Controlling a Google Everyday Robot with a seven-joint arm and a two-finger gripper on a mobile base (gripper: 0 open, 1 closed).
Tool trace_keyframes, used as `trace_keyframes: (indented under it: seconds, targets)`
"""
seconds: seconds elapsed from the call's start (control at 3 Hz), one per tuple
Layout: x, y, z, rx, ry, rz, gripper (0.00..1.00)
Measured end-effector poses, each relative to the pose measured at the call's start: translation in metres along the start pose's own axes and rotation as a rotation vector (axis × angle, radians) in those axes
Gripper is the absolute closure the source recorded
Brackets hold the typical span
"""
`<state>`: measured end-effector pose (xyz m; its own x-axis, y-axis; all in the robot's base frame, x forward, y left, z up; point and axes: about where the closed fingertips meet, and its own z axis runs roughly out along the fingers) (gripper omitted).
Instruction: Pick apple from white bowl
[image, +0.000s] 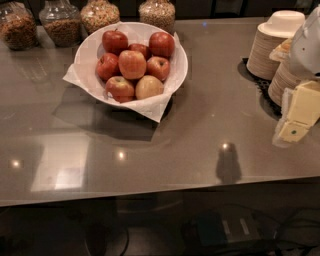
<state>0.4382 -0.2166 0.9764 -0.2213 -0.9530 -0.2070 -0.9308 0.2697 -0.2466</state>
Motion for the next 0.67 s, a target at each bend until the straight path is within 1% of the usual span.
trace_keyframes:
  seconds: [0.33, 0.67]
  targets:
    - [-0.0001, -0.0001, 0.0001, 0.0, 0.0, 0.0, 0.0]
    - [-0.0077, -0.0071, 0.0065, 0.016, -0.045, 0.007, 0.0]
